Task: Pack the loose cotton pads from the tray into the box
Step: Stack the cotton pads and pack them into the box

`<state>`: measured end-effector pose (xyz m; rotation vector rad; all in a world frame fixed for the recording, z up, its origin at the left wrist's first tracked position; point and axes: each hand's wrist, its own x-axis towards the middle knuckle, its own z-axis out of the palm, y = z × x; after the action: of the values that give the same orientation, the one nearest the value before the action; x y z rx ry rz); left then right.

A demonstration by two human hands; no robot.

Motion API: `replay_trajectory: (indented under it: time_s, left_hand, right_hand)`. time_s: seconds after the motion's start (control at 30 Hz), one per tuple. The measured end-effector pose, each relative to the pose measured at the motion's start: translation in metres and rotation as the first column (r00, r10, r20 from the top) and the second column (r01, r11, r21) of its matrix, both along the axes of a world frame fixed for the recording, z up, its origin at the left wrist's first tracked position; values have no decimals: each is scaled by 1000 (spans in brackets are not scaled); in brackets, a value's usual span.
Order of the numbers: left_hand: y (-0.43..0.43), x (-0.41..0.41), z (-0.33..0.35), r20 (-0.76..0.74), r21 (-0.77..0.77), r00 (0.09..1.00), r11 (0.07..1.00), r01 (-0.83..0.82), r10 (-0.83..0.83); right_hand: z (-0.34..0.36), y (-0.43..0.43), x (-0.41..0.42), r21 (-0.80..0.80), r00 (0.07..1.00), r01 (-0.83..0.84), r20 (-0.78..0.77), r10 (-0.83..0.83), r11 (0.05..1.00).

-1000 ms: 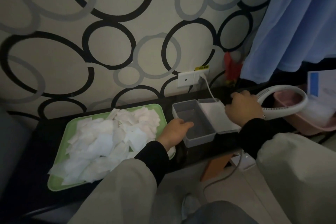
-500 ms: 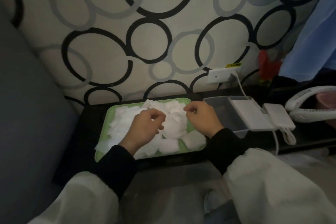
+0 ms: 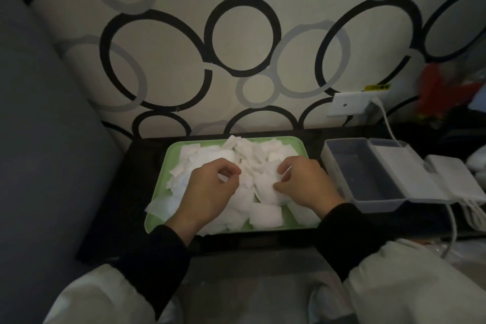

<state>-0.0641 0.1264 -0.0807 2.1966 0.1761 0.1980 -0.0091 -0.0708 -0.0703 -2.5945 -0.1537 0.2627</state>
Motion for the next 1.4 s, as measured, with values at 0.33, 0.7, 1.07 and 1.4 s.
replay_trajectory:
  time_s: [0.33, 0.7, 1.07, 1.4]
  left_hand:
    - [-4, 2, -2, 17, -104, 1000, 995, 5, -3]
    - [-23, 3, 16, -90, -794, 996, 605, -56, -27]
    - [-17, 5, 25, -159, -902, 976, 423, -84, -146]
    - [-7, 7, 24, -70, -895, 993, 435, -104, 94]
  right_hand:
    - [-3, 3, 6, 208, 997, 12, 72, -28, 978]
    - [10, 20, -9, 834, 986, 111, -162, 48, 540]
    - [12, 22, -11, 861, 979, 159, -202, 37, 482]
    - [8, 16, -3, 895, 939, 328, -345, 1, 301]
